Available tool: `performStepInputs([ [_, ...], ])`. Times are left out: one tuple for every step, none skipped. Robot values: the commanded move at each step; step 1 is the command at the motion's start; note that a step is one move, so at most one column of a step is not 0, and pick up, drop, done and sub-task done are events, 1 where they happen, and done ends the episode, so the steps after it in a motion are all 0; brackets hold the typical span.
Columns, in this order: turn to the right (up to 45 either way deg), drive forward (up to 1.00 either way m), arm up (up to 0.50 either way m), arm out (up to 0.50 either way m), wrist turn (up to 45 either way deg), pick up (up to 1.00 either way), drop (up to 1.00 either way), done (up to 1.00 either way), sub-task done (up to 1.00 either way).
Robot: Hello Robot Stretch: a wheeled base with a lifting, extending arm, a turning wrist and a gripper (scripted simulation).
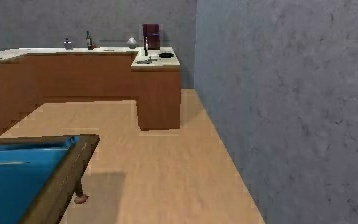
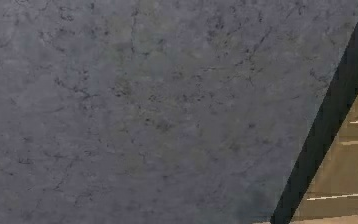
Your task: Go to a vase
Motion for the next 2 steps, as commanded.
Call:
performStepInputs([
  [0.0, 0.15, 0.0, 0.0, 0.0, 0.0, 0.0, 0.0, 0.0],
  [-3.0, 0.0, 0.0, 0.0, 0.0, 0.0, 0.0, 0.0, 0.0],
])
